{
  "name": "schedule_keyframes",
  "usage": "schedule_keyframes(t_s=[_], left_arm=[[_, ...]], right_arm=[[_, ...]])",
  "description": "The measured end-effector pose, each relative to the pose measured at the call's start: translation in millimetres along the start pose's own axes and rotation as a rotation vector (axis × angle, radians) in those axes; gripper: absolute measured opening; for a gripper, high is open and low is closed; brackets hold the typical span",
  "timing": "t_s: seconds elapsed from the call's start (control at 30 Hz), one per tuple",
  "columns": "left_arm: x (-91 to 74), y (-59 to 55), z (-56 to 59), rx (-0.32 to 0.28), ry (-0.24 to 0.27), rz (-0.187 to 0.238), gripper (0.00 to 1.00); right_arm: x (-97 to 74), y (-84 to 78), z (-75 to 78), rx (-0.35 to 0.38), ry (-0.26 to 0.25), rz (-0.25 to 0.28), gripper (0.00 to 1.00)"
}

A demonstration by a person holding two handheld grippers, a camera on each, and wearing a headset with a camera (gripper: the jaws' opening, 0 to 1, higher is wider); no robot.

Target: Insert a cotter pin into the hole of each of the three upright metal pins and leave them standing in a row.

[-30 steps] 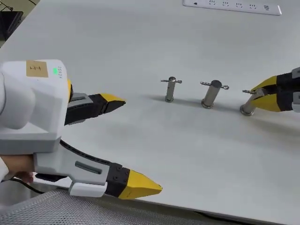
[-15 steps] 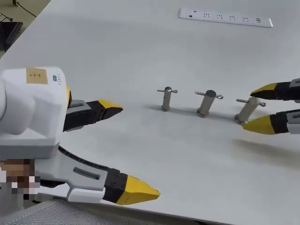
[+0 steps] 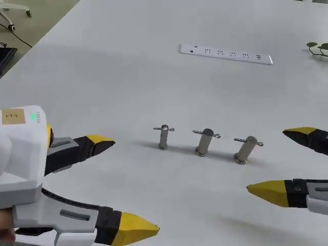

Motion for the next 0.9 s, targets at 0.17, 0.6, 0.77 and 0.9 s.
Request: schedule_keyframes(t_s=[0.17, 0.6, 0.77, 0.9], left_arm=[[-3.0, 1.5, -0.6, -0.027, 0.025, 0.010, 0.99], [-10.2, -6.3, -2.8, -0.029, 0.066, -0.001, 0.99], [-11.0, -12.3, -6.4, -0.028, 0.110, -0.020, 0.99], [-15.2, -0.7, -10.9, -0.015, 0.177, 0.037, 0.99]], right_arm=[[-12.2, 3.0, -13.3, 0.025, -0.041, 0.006, 0.91], [-17.3, -7.5, -24.7, 0.154, -0.106, 0.064, 0.90], [-12.2, -21.6, -25.1, 0.164, -0.110, -0.004, 0.90], [-10.5, -30.5, -26.6, 0.215, -0.099, -0.015, 0.89]])
Point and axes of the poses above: the centre of the closed fingertips' face, and the gripper's own axes: x roughly forward along the fingers, z roughly to its right, y roughly out of its top, the point moved 2 cm from there along -x, roughly backward along the fingers, and after that the axes turned 2 degrees about z, right-handed, at the moved point
